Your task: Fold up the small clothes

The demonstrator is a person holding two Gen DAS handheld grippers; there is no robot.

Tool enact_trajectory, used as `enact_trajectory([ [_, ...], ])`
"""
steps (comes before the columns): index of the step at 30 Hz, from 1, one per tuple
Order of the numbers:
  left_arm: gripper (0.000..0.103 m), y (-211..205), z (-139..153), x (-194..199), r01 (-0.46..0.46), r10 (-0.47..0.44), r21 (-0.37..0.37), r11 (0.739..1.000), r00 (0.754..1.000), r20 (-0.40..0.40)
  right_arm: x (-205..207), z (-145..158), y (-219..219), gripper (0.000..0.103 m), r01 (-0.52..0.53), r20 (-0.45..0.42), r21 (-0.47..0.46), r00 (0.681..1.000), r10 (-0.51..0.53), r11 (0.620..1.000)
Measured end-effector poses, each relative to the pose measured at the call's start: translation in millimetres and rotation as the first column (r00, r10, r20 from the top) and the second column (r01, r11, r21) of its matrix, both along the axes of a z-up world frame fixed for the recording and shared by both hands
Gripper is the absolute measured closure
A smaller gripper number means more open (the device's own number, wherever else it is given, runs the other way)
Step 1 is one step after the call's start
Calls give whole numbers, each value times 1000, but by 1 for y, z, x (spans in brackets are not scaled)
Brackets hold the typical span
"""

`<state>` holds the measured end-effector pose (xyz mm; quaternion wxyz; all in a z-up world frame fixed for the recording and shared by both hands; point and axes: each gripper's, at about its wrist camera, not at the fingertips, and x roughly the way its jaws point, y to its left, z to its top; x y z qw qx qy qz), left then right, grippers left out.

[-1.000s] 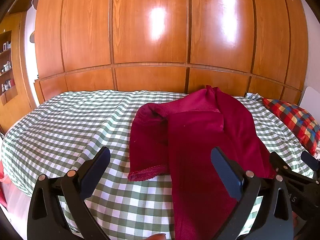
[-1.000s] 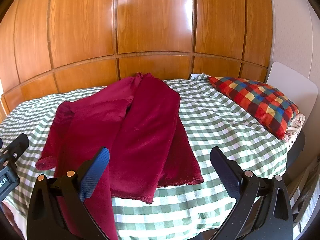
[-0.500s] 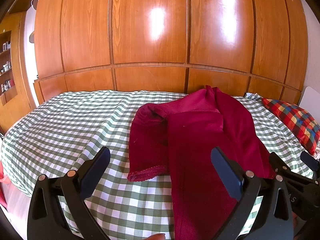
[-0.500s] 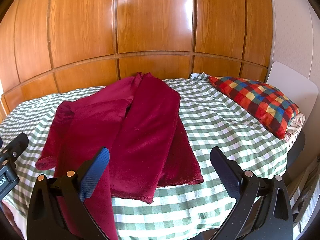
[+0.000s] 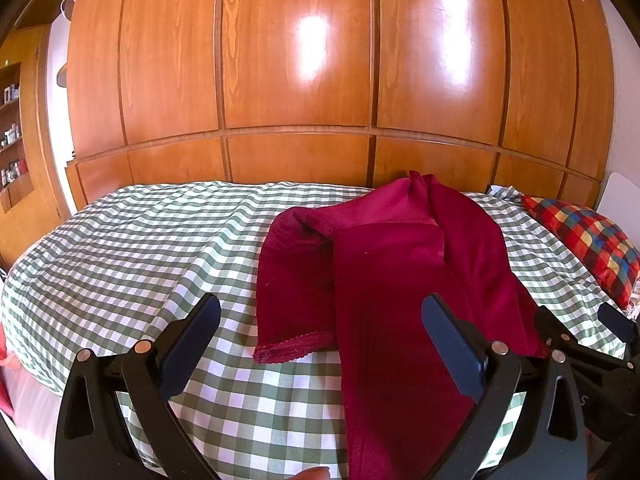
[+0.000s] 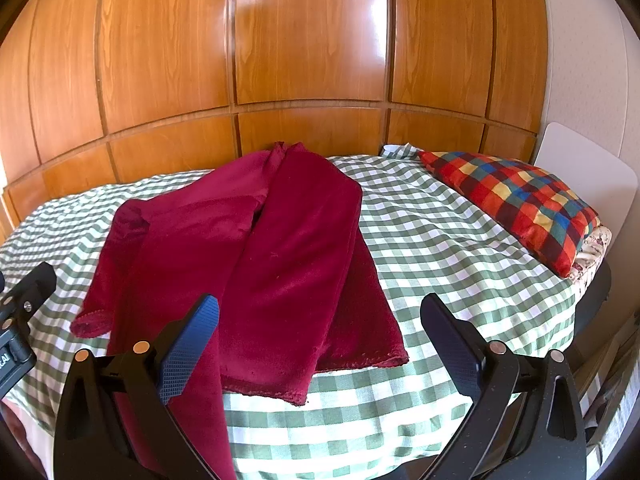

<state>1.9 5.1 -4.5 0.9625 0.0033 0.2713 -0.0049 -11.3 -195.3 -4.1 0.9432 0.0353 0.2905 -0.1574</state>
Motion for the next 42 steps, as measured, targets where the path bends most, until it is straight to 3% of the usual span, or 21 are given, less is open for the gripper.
enact_trajectory([
  [42, 3, 2, -2, 2, 25, -25, -3, 1000, 1000, -11, 3, -8, -5, 3, 4, -27, 7, 1000, -3, 1000],
])
